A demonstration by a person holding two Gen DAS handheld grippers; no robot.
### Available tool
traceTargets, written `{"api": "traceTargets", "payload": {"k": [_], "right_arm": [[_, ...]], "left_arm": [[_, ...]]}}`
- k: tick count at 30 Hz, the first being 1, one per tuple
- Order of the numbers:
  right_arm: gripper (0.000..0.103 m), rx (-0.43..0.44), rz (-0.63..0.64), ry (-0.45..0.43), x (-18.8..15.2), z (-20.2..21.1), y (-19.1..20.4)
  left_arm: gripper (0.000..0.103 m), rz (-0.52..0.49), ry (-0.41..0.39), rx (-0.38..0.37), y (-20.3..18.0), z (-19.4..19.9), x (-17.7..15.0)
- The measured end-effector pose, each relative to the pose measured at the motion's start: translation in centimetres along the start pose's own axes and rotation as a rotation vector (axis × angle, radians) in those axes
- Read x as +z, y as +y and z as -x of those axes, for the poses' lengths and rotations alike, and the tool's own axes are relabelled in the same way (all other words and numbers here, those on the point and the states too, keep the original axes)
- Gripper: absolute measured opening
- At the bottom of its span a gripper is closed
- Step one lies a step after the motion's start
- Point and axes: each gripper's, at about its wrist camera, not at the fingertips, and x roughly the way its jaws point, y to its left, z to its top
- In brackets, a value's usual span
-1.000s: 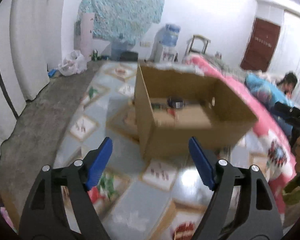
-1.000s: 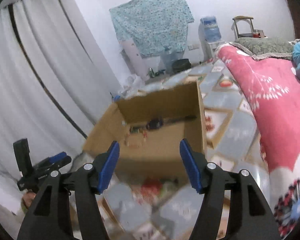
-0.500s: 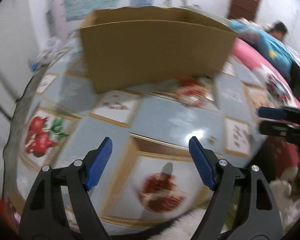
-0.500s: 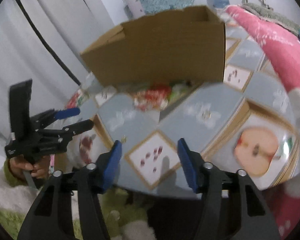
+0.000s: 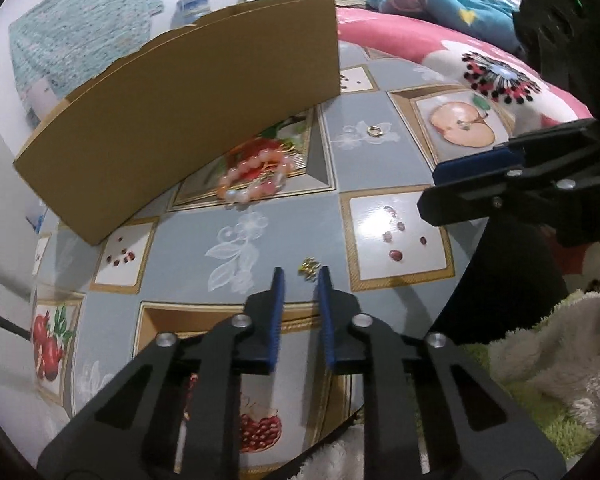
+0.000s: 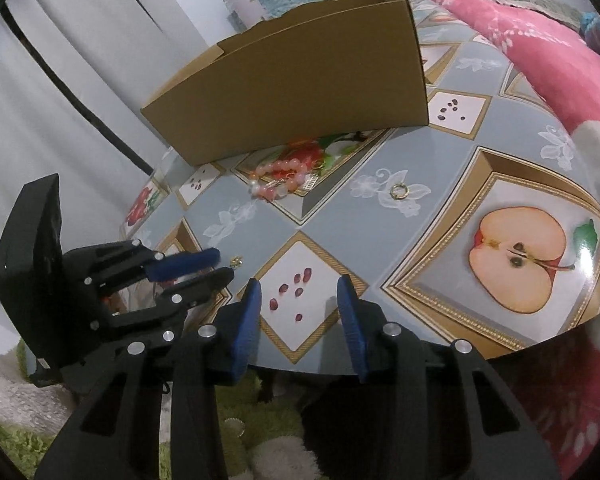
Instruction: Organize jewelry
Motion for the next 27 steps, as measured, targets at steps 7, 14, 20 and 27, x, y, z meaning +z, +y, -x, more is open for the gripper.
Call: {"api": "traceTargets", "payload": {"k": [7,14,20,27], "right_arm": [[0.039,0.016,-0.035,-0.013,0.3,0.1,-1.3],[0.039,0.004,-0.059,-0.022,0.8,0.7,-2.4],[0.039,-0.037,-0.090,-0.035,1.0,1.5,-3.6],[0.039,-0.050,-0.134,-0.060,0.8,2.1,-5.1]], "left_arm": [[0.000,-0.029,0.010,0.004,-0.6,-0.5,0.9],[0.000,-0.039,-0.014,-0.018,-0.8,-1.5,2.5],[0.000,-0.052,-0.038,-0.079,-1.3,-3.1,4.7],[0.000,-0.062,-0.073,-0.105,-2.8,-5.2,7.5]]}}
